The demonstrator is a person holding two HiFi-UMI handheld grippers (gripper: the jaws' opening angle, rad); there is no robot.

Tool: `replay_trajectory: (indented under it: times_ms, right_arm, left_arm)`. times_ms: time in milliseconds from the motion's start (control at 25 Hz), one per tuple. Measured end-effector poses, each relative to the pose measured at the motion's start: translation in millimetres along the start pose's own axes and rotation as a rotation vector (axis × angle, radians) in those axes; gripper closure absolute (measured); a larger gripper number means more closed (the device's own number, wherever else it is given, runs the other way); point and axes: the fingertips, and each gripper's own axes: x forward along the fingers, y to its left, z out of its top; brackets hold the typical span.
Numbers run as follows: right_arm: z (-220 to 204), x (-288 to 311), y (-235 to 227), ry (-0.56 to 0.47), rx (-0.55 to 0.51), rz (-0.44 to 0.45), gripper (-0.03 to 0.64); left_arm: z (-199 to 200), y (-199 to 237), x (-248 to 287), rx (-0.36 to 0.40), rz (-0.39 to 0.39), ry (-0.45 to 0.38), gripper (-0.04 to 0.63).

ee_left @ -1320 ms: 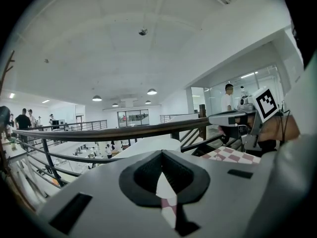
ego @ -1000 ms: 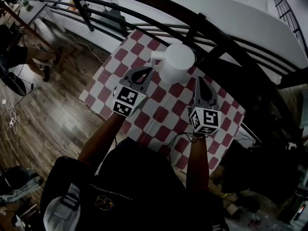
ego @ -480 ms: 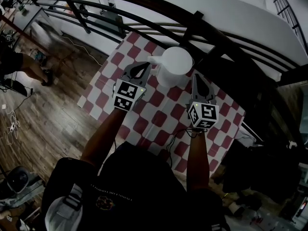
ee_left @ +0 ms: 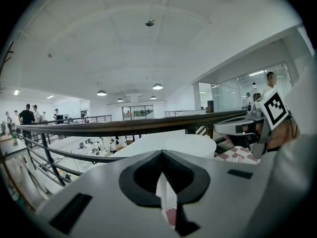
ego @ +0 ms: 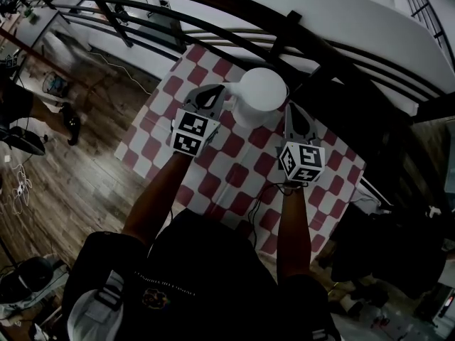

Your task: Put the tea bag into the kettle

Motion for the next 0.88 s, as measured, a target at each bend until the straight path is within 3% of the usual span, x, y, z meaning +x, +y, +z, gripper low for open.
replay_trajectory:
  times_ms: [880]
  right_arm:
    - [-15.3,4.8,-10.6,0.025,0.048,-0.025,0.606]
  left_arm:
    - [-18.2,7.2,7.8,-0.038,0.007,0.051,0.597]
